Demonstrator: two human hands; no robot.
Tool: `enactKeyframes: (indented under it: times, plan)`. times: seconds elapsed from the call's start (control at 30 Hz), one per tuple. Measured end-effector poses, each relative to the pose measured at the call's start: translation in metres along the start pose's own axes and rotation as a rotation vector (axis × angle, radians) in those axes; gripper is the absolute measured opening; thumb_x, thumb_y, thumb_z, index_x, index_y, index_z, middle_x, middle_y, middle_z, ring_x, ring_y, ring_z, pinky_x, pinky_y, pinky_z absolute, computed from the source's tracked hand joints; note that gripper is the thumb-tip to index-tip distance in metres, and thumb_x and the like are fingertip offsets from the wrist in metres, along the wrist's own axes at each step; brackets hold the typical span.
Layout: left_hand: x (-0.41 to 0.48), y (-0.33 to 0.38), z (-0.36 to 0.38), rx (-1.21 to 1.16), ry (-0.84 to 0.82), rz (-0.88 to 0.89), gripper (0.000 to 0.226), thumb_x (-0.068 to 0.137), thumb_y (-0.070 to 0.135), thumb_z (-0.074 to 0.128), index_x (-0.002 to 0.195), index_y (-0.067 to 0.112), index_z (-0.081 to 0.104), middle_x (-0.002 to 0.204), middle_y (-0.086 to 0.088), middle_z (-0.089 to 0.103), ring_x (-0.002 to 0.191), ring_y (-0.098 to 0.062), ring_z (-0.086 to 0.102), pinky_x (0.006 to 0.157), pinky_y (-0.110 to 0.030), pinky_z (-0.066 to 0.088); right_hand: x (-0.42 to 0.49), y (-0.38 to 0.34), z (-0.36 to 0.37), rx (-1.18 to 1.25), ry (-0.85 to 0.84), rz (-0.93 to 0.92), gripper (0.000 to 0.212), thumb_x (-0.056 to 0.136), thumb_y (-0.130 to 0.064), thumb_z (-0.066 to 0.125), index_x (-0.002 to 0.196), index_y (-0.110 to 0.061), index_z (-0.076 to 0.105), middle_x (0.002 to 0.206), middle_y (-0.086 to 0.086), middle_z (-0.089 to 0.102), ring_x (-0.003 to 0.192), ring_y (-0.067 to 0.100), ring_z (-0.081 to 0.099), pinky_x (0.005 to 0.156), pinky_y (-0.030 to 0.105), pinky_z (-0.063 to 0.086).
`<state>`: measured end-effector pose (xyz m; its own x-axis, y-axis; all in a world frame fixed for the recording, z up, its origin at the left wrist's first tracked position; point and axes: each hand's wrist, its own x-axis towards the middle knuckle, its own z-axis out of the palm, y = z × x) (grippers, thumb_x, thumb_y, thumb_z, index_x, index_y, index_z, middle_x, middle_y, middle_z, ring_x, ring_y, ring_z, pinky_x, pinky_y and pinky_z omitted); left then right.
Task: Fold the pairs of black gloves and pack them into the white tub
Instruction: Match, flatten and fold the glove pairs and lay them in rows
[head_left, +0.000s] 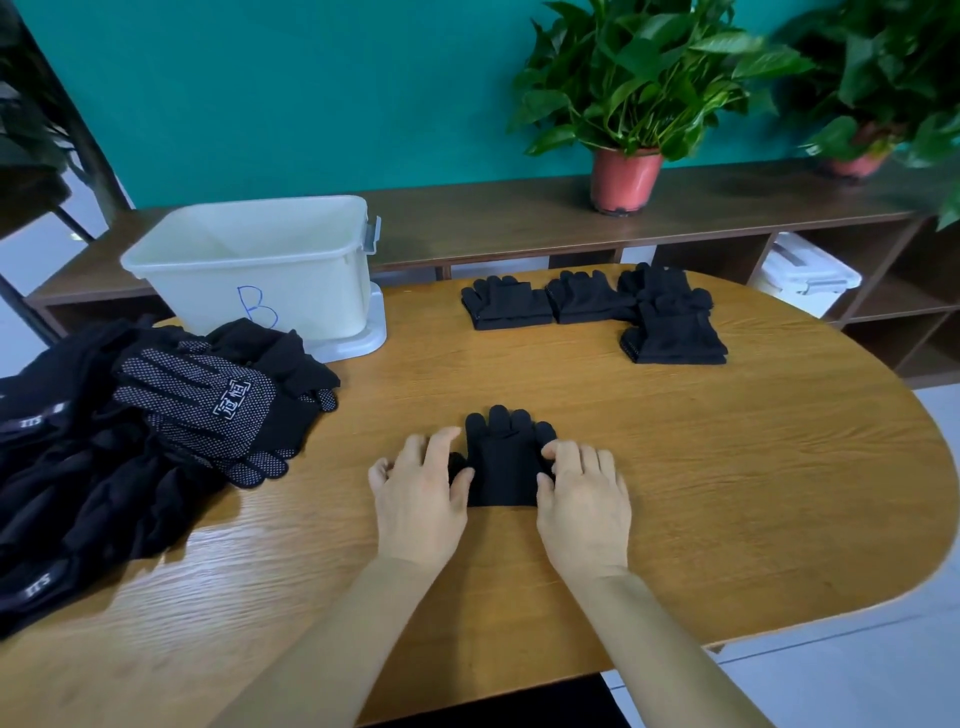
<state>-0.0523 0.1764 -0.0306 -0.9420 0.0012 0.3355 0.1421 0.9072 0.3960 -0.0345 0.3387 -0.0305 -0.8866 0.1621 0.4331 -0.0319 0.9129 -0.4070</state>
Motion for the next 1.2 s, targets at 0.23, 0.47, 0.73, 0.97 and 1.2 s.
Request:
enactKeyframes:
  times: [0.23,0.47,0.73,0.97,1.2]
  plan:
    - [-0.03,-0.013,-0.006,0.094,-0.282,0.512,0.057,0.105,0.036,0.021,0.158,0.016,0.016,0.165,0.002,0.015,0.152,-0.008,0.004,0.121,-0.036,-0.004,-0.017,0.01,-0.004,-0.198,-0.252,-0.466,0.052,0.097,-0.031,0.037,0.14,-0.008,0.052,0.147,0.008,0.048,0.14,0.02,0.041,0.112,0.041,0.024]
    - [0.003,-0.001,-0.002,0.232,-0.518,0.478,0.071,0.094,0.058,-0.015,0.155,0.021,-0.015,0.162,0.008,-0.022,0.144,-0.002,-0.029,0.117,-0.031,-0.026,0.022,0.02,-0.004,-0.187,-0.594,-0.389,0.082,0.083,-0.053,-0.023,0.156,-0.02,-0.003,0.16,-0.008,-0.013,0.147,0.004,-0.016,0.119,0.033,-0.017]
    - [0.05,0.013,0.018,0.225,-0.541,0.379,0.058,0.107,0.042,0.01,0.155,0.019,-0.014,0.162,0.006,-0.022,0.145,-0.005,-0.028,0.117,-0.032,-0.024,0.083,0.028,0.01,-0.193,-0.584,-0.343,0.058,0.102,-0.041,0.002,0.157,-0.024,0.01,0.164,-0.012,0.005,0.146,0.0,-0.01,0.12,0.033,-0.014]
    - [0.086,0.015,0.04,0.202,-0.509,0.367,0.08,0.084,0.054,-0.018,0.156,0.019,-0.012,0.162,0.007,-0.02,0.144,-0.004,-0.029,0.111,-0.029,-0.03,0.121,0.037,0.027,-0.141,-0.525,-0.32,0.049,0.108,-0.023,0.023,0.156,-0.025,0.019,0.163,-0.014,0.012,0.148,0.0,-0.006,0.12,0.031,-0.013]
    - [0.095,0.015,0.039,0.164,-0.516,0.363,0.08,0.088,0.058,-0.015,0.157,0.017,-0.007,0.165,0.004,-0.012,0.147,-0.005,-0.022,0.115,-0.033,-0.027,0.13,0.029,0.027,-0.088,-0.508,-0.271,0.045,0.108,-0.029,0.026,0.152,-0.024,0.033,0.16,-0.011,0.025,0.15,0.005,-0.003,0.121,0.032,-0.008]
